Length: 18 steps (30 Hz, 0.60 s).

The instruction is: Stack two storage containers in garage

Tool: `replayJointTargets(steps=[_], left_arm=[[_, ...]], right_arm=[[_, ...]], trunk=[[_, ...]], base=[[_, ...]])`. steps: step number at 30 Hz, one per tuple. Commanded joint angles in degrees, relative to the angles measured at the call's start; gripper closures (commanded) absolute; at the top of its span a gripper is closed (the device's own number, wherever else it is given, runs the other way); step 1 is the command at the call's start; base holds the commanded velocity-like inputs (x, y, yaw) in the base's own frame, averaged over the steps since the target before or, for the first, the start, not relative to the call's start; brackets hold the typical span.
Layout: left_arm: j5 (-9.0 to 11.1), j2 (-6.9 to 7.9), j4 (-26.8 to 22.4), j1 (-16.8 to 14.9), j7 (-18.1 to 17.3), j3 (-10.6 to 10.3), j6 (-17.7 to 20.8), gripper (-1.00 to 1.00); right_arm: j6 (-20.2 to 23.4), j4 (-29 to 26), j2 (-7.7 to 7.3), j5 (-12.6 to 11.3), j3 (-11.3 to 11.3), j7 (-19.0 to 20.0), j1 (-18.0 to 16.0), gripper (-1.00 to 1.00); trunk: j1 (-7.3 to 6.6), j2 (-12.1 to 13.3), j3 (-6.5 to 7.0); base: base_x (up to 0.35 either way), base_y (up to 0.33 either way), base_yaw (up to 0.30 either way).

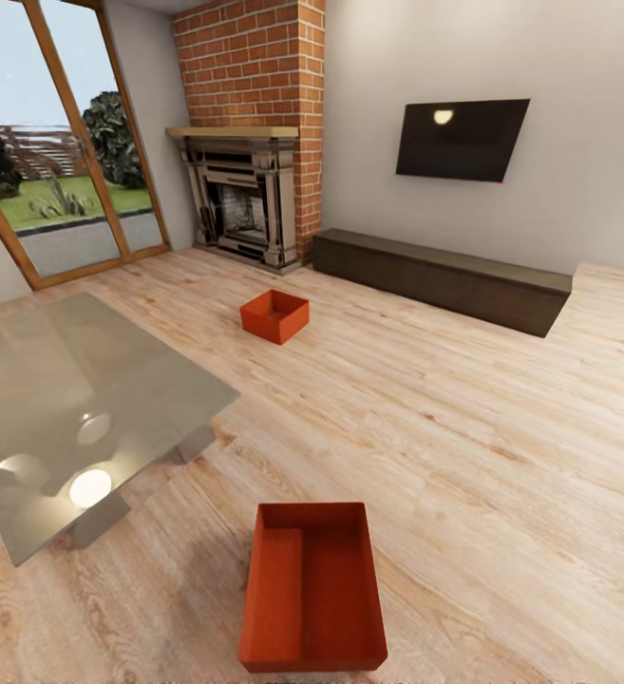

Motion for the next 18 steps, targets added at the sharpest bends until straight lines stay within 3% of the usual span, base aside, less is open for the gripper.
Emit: replayJointTargets(steps=[1, 18], left_arm=[[0.60, 0.00, -0.05, -0.01, 0.01, 0.01, 0.13, -1.00], [0.61, 0.00, -0.05, -0.01, 0.01, 0.01, 0.13, -1.00]], right_arm=[[-0.35, 0.18, 0.02, -0.53, 0.47, -0.05, -0.06, -1.00], [-0.35, 0.18, 0.04, -0.20, 0.60, -0.05, -0.06, -1.00]], trunk=[[0.00, -0.02, -0.14], [0.00, -0.02, -1.71]], base=[[0.000, 0.000, 0.000], [0.000, 0.000, 0.000]])
